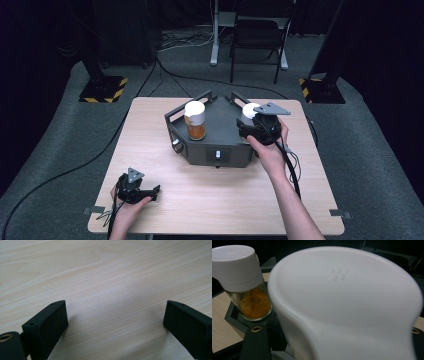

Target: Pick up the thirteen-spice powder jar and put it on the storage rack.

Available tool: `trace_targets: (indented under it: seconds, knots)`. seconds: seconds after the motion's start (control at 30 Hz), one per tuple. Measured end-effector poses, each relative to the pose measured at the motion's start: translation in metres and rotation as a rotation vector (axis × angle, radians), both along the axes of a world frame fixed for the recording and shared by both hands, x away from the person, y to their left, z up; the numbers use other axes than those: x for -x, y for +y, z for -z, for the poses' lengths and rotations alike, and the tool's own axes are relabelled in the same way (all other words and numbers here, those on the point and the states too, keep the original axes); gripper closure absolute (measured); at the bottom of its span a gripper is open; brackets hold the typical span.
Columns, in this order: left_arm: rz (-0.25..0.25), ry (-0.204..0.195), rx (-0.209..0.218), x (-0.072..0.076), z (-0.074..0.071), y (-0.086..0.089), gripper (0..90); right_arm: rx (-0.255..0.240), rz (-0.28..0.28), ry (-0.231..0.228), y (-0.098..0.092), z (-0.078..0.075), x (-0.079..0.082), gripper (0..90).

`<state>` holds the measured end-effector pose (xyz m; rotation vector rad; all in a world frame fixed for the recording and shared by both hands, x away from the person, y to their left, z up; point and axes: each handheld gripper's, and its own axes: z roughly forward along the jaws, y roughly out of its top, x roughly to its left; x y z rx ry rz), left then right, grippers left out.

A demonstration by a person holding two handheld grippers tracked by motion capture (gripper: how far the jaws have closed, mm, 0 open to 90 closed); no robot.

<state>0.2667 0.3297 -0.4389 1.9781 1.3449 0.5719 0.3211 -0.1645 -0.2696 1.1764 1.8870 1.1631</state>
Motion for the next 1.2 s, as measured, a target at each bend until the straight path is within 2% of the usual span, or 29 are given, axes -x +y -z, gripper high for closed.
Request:
trace_targets:
  seconds: [0.53, 1.2]
  knots:
    - [0.0, 0.0, 0.0, 0.0, 0.0, 0.0, 5.5, 0.014, 0.021, 0.026, 0.013, 0.006, -0.027, 29.5]
    - [0.0, 0.0, 0.0, 0.0, 0.0, 0.0, 5.6, 0.025, 0.037, 0.07, 0.019, 0.011, -0.044, 29.4]
